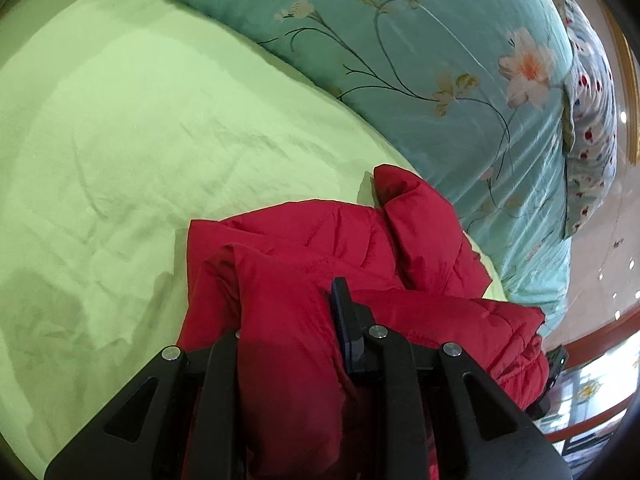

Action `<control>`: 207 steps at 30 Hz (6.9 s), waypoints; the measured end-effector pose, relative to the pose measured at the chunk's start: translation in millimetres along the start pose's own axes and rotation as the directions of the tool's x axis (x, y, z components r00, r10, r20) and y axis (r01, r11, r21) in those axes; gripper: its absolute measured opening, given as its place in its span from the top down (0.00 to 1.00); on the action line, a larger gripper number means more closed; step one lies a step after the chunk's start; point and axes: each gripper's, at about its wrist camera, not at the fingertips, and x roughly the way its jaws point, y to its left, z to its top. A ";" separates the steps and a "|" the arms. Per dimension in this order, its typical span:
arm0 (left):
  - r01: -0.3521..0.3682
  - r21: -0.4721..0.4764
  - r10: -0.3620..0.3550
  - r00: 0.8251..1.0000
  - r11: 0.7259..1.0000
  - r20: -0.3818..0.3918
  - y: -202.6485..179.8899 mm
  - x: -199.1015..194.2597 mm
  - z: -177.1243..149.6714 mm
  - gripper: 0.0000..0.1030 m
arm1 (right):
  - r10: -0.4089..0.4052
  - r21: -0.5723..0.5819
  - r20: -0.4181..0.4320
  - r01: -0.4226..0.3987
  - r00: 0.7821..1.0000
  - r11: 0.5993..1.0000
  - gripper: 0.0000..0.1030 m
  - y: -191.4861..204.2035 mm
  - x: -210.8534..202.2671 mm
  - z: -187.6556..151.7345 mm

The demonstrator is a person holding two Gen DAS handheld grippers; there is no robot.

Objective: Fold large clothes

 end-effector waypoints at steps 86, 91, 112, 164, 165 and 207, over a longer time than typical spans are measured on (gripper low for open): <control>-0.118 0.236 0.097 0.990 0.965 0.100 -33.6 -31.6 -42.1 0.65 | -0.111 -0.206 -0.083 0.091 0.990 0.974 0.16 47.9 31.2 -8.7; -0.159 0.260 0.142 0.986 0.952 0.083 -35.8 -6.1 -40.2 0.65 | -0.089 -0.198 -0.052 0.077 0.995 0.977 0.16 50.0 -3.7 -12.1; -0.046 0.231 0.023 0.995 0.972 0.100 -17.2 -62.7 -62.0 0.52 | -0.035 -0.094 -0.077 0.027 0.996 0.995 0.16 -17.5 -78.9 -41.4; 0.271 0.024 -0.270 0.963 0.962 -0.008 25.7 -44.2 -60.2 0.52 | 0.246 -0.037 -0.349 -0.275 0.904 0.961 0.58 22.6 -32.3 -52.5; 0.275 0.030 -0.275 0.961 0.961 -0.004 24.4 -51.6 -63.3 0.52 | 0.246 -0.047 -0.352 -0.280 0.903 0.959 0.59 25.8 -37.8 -55.5; -0.220 0.110 0.195 0.960 0.969 0.201 30.5 -143.8 -191.3 0.21 | 0.223 -0.032 -0.155 -0.231 0.962 0.973 0.31 -12.4 -134.2 -184.4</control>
